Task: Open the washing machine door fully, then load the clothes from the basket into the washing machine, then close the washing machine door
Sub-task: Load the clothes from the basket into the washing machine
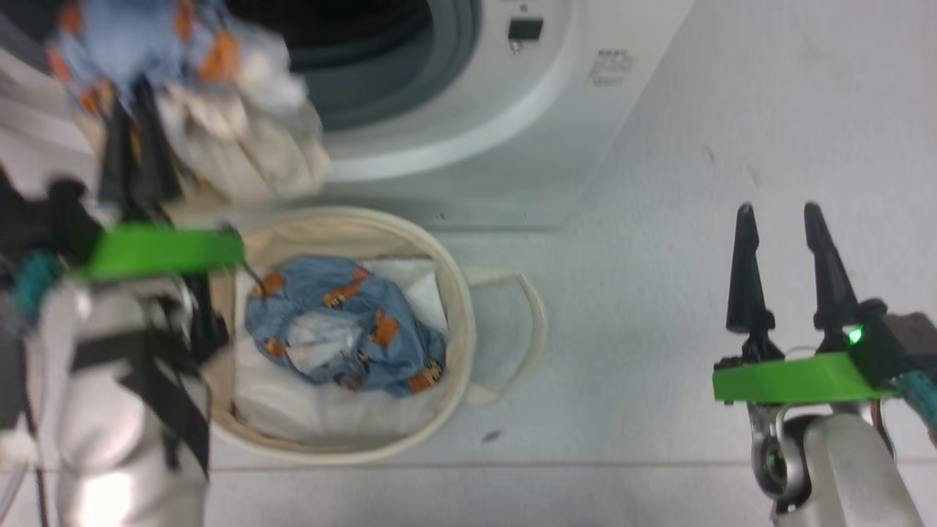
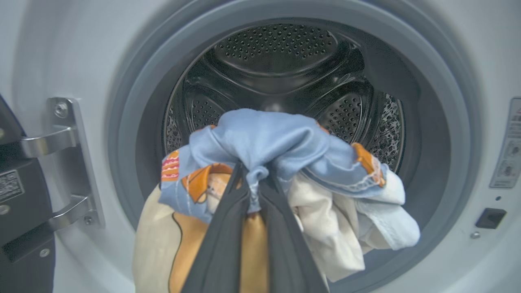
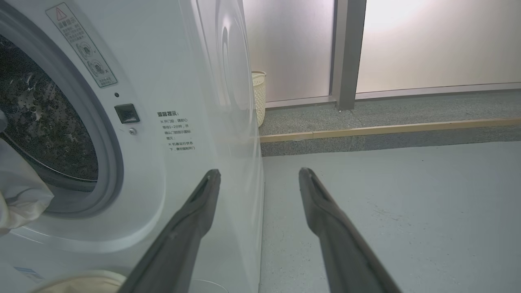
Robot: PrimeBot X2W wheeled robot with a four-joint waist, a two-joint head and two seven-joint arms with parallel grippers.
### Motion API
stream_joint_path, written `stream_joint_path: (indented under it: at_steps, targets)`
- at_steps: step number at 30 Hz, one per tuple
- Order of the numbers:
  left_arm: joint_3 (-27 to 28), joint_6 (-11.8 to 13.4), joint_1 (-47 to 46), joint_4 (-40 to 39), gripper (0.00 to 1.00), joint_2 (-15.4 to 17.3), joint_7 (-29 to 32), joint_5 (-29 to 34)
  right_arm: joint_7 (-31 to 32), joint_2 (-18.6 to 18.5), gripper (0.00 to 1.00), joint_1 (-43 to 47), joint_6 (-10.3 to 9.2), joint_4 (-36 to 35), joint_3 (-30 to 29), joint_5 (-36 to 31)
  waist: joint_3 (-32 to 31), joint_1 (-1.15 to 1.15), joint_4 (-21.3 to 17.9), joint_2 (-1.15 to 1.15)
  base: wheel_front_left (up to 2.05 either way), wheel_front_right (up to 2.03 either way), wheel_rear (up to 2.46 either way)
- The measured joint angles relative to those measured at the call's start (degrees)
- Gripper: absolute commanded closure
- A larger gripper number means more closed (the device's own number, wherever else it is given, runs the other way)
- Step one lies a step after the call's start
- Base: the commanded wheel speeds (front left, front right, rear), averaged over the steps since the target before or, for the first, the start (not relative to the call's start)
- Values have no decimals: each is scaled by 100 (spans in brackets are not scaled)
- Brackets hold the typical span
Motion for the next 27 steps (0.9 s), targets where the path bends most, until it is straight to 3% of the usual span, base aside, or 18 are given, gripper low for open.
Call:
stream_joint_path:
  at_steps: [4,9,15,20,27]
  targets:
    - [308,-122,-1048,609,100,109,-40,34,0,-1,0,-243,0,-70,20,32,516,0,-149,0,0,0,0]
    - [839,-376,-2303,1363,100,240,-40,-216,0,-2,0,-485,0,-122,89,527,1140,1,-348,0,0,0,0]
    - [949,-530,-3421,1804,100,445,-41,68,0,-2,0,-677,0,-107,354,635,1744,1,-633,0,0,0,0]
    - [923,-699,-3954,1780,100,549,-41,304,0,-2,0,-790,0,-109,377,766,2059,1,-893,0,0,0,0]
    - [868,-825,-4364,1058,100,594,-47,490,0,-2,0,-821,0,-125,376,810,2344,1,-1064,0,0,0,0]
